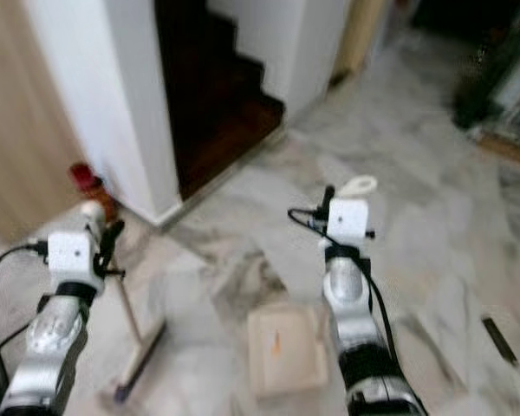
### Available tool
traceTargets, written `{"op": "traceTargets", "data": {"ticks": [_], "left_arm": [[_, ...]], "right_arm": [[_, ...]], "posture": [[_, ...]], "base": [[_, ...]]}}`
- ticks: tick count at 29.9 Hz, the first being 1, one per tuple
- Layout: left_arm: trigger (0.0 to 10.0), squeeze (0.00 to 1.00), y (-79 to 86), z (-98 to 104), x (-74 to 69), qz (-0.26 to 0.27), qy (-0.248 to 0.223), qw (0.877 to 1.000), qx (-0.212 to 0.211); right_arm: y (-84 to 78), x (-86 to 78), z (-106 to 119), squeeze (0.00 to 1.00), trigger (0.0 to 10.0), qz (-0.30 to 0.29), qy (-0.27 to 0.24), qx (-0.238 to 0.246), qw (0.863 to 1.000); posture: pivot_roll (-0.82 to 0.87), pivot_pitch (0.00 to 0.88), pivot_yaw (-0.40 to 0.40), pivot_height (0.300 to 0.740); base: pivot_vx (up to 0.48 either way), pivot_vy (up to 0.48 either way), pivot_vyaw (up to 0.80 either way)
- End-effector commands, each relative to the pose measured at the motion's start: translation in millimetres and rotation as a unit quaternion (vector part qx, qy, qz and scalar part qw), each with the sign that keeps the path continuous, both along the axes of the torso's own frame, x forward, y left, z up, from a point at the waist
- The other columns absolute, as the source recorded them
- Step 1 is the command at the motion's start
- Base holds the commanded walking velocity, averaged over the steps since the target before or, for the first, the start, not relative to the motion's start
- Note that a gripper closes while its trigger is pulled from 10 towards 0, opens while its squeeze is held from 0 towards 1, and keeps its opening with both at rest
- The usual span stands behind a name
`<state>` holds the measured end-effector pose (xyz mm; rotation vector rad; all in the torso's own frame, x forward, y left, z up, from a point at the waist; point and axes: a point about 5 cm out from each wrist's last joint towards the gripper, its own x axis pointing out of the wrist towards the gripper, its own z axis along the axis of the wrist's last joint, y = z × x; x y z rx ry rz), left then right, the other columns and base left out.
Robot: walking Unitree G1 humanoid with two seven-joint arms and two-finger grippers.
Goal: Sweep floor
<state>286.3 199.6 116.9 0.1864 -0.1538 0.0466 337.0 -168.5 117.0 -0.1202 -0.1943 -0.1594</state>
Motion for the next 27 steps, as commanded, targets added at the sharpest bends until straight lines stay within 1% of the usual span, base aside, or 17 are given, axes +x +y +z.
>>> {"op": "traceTargets", "data": {"ticks": [1,6,25,27], "left_arm": [[10.0,0.0,-8.6,5.4,1.2,-0.014,-0.014,1.0,0.001],[10.0,0.0,-9.2,5.9,1.5,-0.012,-0.017,1.0,-0.002],[10.0,0.0,-9.1,7.3,3.2,-0.013,-0.019,1.0,-0.005],[10.0,0.0,-9.0,7.6,3.6,-0.012,-0.02,1.0,-0.007]], "right_arm": [[-7.1,0.5,6.2,0.0,10.0,-0.009,-0.013,-0.01,1.0],[-7.9,0.6,6.5,0.0,10.0,-0.009,-0.013,-0.011,1.0],[-8.5,0.3,6.4,0.0,10.0,-0.011,-0.012,-0.011,1.0],[-7.6,0.2,5.9,0.0,10.0,-0.008,-0.012,-0.012,1.0]], "posture": [[0.05,0.038,-0.048,0.74],[0.05,0.042,-0.05,0.74],[0.04,0.059,-0.046,0.74],[0.04,0.061,-0.046,0.74]], "base": [[0.0,-0.24,-0.8],[0.0,-0.285,-0.8],[0.0,0.0,-0.8],[0.0,0.0,-0.31]]}}
